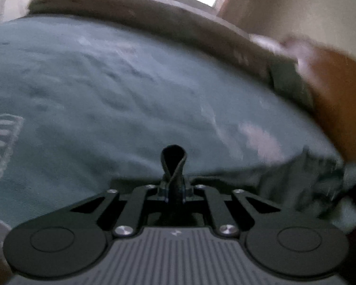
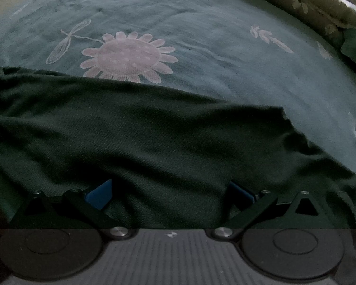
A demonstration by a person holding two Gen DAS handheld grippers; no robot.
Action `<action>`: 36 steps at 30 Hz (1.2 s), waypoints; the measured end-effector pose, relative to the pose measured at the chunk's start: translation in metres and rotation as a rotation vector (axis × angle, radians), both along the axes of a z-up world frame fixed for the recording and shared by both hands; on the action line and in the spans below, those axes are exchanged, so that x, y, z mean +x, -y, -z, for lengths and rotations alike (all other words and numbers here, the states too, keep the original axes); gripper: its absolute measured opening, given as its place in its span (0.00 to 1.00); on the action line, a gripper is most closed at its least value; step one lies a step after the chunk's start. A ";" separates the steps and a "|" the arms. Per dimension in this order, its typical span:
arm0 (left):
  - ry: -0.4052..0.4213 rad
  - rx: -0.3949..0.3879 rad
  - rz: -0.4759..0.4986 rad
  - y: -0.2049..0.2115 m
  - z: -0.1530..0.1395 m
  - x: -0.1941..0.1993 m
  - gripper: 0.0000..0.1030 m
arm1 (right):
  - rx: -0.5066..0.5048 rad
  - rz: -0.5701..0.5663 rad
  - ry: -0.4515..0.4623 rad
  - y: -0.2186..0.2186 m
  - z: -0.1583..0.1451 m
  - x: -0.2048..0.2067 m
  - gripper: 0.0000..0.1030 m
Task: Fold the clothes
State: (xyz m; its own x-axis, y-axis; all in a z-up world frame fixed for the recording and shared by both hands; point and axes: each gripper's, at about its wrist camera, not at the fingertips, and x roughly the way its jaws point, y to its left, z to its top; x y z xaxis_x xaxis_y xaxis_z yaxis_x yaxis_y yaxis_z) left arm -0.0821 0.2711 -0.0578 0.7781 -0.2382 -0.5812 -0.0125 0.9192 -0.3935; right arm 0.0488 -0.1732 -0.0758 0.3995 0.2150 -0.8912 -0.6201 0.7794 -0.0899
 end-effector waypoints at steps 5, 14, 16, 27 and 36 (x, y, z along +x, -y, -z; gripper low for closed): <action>0.007 -0.039 -0.045 -0.008 -0.012 -0.009 0.06 | -0.017 -0.015 0.010 -0.002 -0.001 0.000 1.00; -0.118 -0.251 -0.178 -0.038 0.030 -0.001 0.38 | -0.025 -0.018 0.018 -0.004 -0.002 -0.003 1.00; -0.129 -0.244 -0.159 -0.039 0.031 0.002 0.39 | -0.022 -0.012 0.017 -0.005 -0.001 -0.003 1.00; -0.050 -0.058 -0.115 -0.026 0.003 0.011 0.00 | -0.046 -0.026 0.026 -0.008 -0.004 -0.004 1.00; -0.077 -0.028 -0.237 -0.045 -0.003 -0.014 0.02 | 0.040 -0.083 0.095 -0.029 -0.037 -0.002 1.00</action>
State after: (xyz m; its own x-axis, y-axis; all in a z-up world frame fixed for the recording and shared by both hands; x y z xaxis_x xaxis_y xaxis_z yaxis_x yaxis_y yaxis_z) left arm -0.0963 0.3164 -0.0548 0.7675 -0.0715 -0.6370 -0.2572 0.8759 -0.4082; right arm 0.0466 -0.1447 -0.0385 0.4609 0.2856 -0.8402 -0.6728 0.7299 -0.1209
